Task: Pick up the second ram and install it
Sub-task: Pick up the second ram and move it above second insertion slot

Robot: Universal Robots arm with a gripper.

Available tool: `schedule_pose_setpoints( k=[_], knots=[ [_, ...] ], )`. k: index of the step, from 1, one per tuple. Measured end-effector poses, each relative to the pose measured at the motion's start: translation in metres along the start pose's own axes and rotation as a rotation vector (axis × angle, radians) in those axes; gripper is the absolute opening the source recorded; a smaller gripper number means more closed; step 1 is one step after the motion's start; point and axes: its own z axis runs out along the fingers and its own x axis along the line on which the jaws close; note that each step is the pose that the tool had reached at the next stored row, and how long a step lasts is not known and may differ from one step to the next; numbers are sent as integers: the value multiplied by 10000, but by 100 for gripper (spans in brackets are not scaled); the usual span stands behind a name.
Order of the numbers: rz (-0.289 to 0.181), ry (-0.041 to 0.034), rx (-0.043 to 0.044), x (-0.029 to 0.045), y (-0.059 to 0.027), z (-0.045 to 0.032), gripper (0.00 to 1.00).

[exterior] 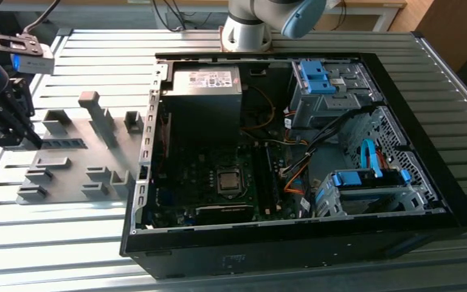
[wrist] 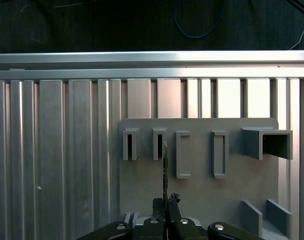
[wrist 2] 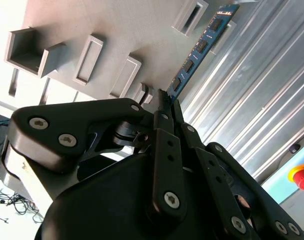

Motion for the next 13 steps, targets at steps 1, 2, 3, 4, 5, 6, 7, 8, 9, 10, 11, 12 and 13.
schedule_pose_setpoints(
  k=[1, 2, 3, 4, 5, 6, 7, 8, 9, 10, 11, 12, 13],
  knots=[
    [0, 0, 0, 0, 0, -2, 14],
    [0, 1, 0, 0, 0, -5, 14],
    [0, 1, 0, 0, 0, -7, 14],
    [0, 0, 0, 0, 0, -9, 14],
    [0, 0, 0, 0, -1, -24, 14],
    [0, 0, 0, 0, -1, -36, 14],
    [0, 0, 0, 0, -1, -38, 14],
    [0, 0, 0, 0, -1, -39, 14],
    [0, 0, 0, 0, -1, -41, 14],
    [0, 1, -1, 0, -1, -43, 14],
    [0, -2, 0, 0, -1, -48, 14],
    [-1, -9, 0, 0, -2, -53, 14],
    [-1, -11, 0, 0, -2, -53, 14]
  ],
)
